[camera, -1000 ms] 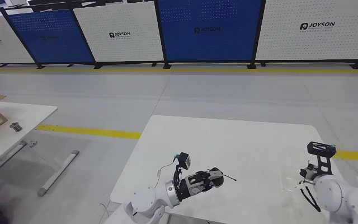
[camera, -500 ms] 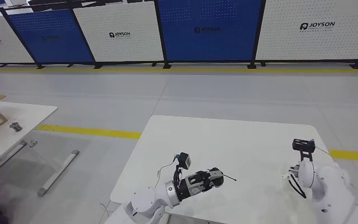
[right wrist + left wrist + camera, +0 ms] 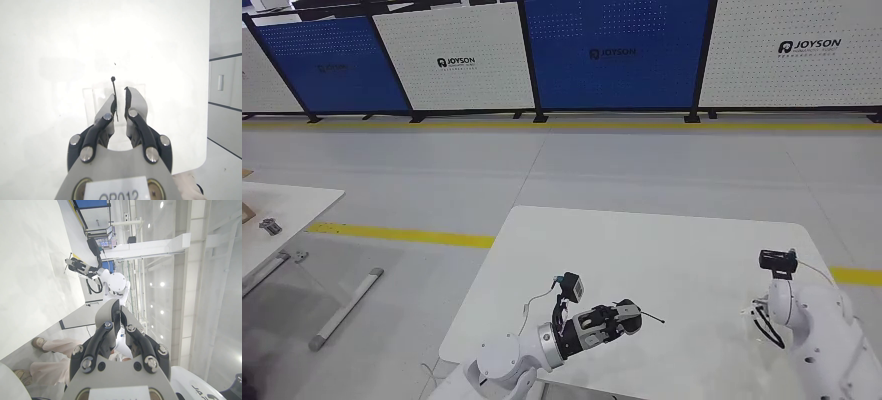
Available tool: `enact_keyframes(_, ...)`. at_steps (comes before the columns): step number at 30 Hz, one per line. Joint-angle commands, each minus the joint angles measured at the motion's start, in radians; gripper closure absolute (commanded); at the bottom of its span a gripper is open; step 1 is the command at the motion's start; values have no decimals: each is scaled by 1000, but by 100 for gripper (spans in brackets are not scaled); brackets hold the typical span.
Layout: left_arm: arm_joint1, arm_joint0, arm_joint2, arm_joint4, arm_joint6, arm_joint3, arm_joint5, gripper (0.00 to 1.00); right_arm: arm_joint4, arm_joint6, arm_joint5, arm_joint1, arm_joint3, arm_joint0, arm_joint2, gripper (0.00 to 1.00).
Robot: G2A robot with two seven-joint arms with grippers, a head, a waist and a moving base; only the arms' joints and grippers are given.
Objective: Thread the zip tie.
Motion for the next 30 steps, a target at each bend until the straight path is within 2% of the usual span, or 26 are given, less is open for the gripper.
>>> enact_keyframes(1,0,0,0,0,0,0,0,100,-1,0,-2,-2,2,2,0,71)
enact_keyframes(12,0,0,0,0,0,0,0,100,-6,11,-23,-6,-13,-12,15,73)
enact_keyframes(17,0,0,0,0,0,0,0,100,-12,12,-23,-10,0,-5,11,70)
enact_keyframes(22,0,0,0,0,0,0,0,100,-23,12,-23,-11,-47,-30,20,69)
enact_keyframes(26,0,0,0,0,0,0,0,100,0,12,-54,-10,-57,-45,33,69)
enact_keyframes(30,0,0,0,0,0,0,0,100,52,12,-81,-11,-16,-30,50,67)
